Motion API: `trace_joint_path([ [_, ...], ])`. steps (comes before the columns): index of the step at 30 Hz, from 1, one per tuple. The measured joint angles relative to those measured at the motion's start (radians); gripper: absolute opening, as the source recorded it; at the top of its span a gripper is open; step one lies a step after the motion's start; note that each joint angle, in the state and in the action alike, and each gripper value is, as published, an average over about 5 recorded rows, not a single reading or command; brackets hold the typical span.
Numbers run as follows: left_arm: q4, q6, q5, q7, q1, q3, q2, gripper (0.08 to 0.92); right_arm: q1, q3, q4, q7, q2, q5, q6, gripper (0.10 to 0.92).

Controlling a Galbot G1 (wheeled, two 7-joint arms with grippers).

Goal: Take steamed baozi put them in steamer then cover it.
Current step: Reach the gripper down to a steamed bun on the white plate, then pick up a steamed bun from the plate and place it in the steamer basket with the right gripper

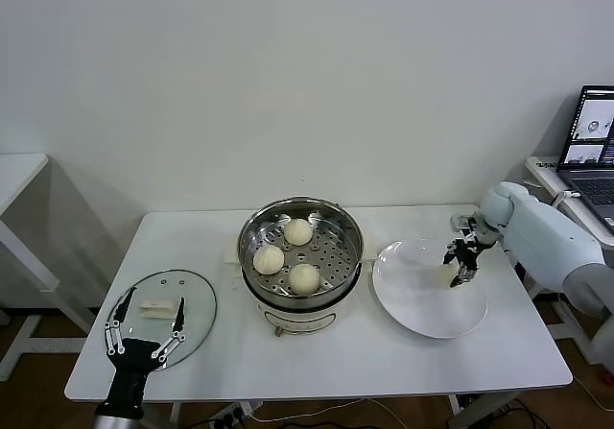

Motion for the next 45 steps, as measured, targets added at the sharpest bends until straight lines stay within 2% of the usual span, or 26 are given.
trace_joint_path([
  [6, 0.000, 0.006, 0.000, 0.000, -0.009, 0.008, 0.000, 0.823, 0.108, -0.083, 0.074, -0.067, -0.015, 0.065, -0.021, 0.653],
  [15, 0.001, 0.008, 0.000, 0.000, -0.019, 0.016, 0.000, 0.823, 0.362, -0.274, 0.231, -0.165, 0.019, 0.263, -0.074, 0.653],
  [27, 0.003, 0.009, -0.001, -0.002, -0.032, 0.027, 0.005, 0.823, 0.580, -0.501, 0.428, -0.162, 0.144, 0.541, -0.184, 0.642],
  [34, 0.003, 0.003, -0.005, -0.005, -0.032, 0.022, 0.008, 0.823, 0.596, -0.574, 0.463, -0.112, 0.228, 0.581, -0.217, 0.636],
  [45, 0.003, -0.002, -0.010, -0.007, -0.034, 0.009, 0.012, 0.823, 0.542, -0.620, 0.438, -0.056, 0.334, 0.563, -0.240, 0.636],
])
